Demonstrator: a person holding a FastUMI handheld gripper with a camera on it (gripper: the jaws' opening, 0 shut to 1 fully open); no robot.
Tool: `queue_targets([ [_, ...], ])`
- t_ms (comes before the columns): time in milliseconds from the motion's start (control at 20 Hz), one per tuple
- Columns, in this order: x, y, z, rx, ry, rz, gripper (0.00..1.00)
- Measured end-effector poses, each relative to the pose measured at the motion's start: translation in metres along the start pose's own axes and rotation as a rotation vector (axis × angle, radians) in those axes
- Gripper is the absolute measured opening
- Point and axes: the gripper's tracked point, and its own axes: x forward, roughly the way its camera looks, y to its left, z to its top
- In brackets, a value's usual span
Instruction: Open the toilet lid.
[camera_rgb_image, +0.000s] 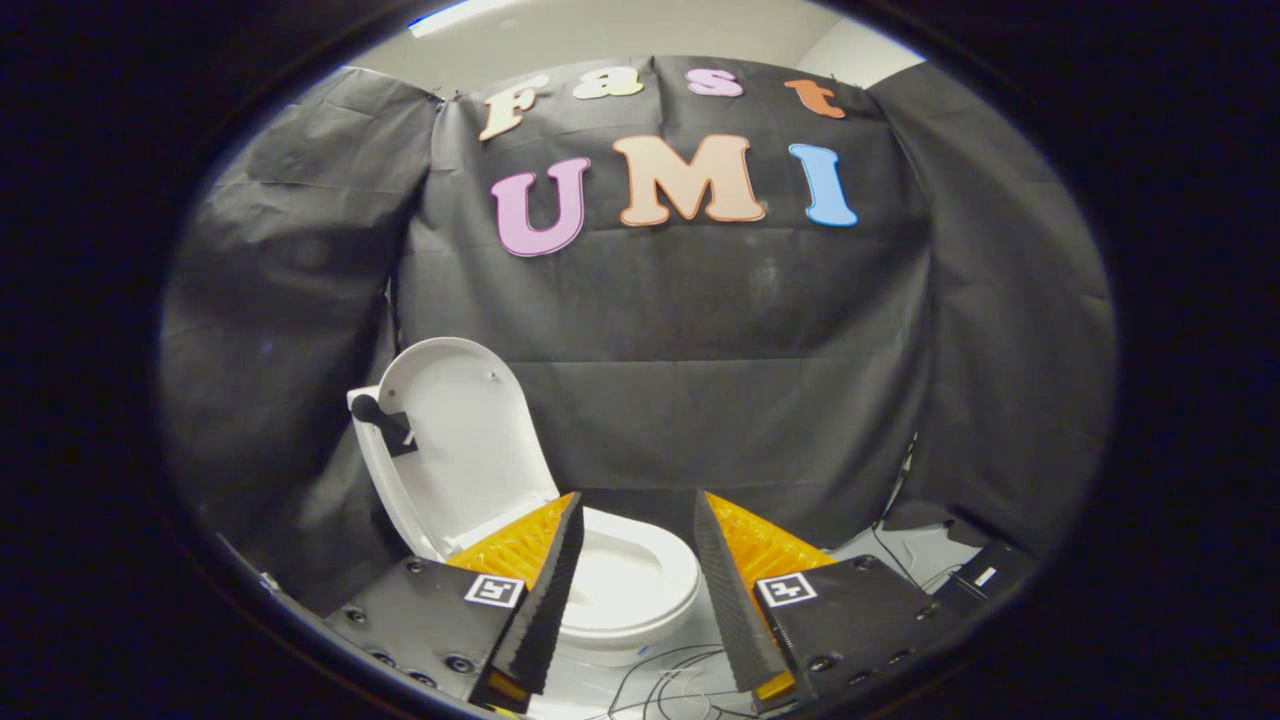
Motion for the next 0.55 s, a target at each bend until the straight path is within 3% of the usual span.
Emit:
queue_targets([
  [550, -0.029, 0.002, 0.009, -0.004, -0.058, 0.013, 0.70],
])
